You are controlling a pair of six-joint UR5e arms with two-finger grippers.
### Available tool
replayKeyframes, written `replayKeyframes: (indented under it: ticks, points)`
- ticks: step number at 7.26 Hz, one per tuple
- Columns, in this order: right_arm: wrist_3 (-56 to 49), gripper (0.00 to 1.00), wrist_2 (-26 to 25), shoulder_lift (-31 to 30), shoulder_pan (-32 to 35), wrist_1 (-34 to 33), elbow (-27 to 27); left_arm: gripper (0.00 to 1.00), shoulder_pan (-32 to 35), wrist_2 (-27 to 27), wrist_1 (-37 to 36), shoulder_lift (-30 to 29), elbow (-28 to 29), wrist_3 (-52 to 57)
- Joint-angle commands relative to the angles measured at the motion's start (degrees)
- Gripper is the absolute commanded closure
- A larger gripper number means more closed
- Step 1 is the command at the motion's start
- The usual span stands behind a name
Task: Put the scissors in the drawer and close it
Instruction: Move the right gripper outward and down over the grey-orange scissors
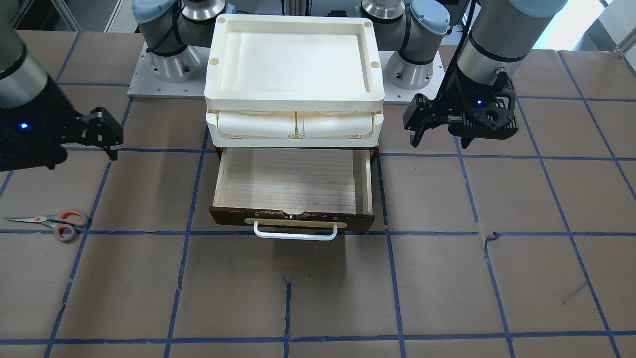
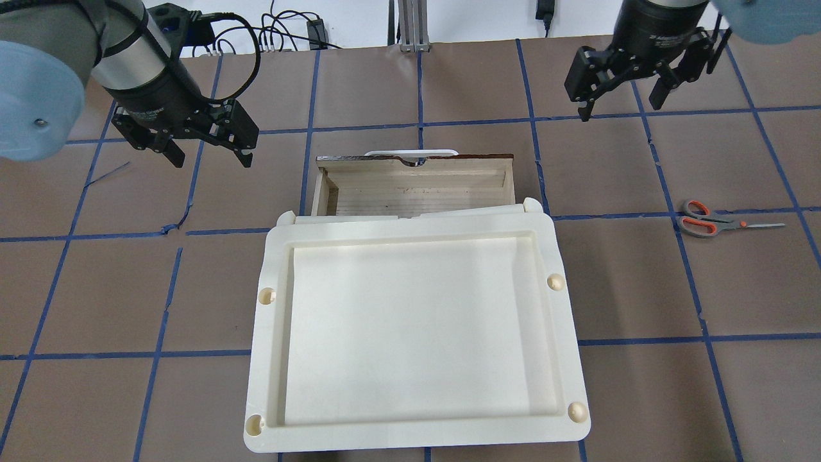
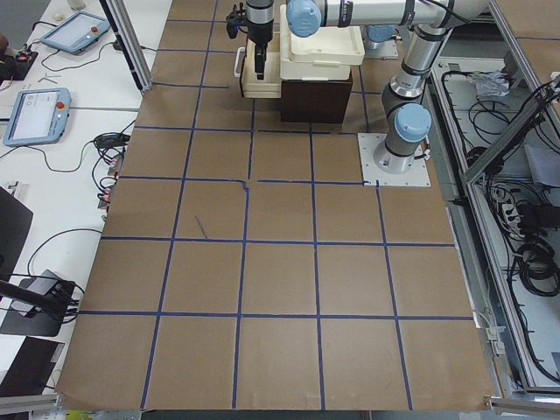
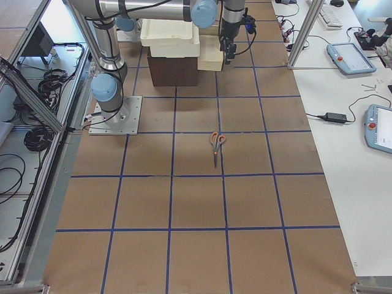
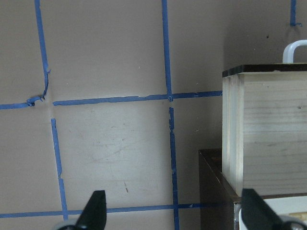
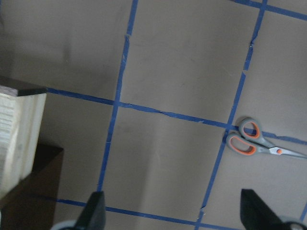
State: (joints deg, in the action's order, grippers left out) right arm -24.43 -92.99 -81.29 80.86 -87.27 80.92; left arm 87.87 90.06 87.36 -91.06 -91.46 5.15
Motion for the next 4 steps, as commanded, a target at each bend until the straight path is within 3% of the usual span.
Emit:
replayKeyframes:
  ticks: [1, 3, 4]
  points:
    - [-19.5, 0.00, 0.4, 0.8, -8.8, -0.9, 3.0, 0.00, 0.0, 0.0, 0.0, 0.1, 0.0, -0.2]
    - [-40.5, 0.00, 0.1, 2.3, -14.6, -9.7, 9.0, 0.00, 0.1, 0.0, 0.0, 0.4, 0.0, 0.0]
    - [-43.7, 0.00, -0.3, 3.8, -16.2, -13.8, 11.3, 0.00, 0.0, 0.0, 0.0, 0.4, 0.0, 0.2]
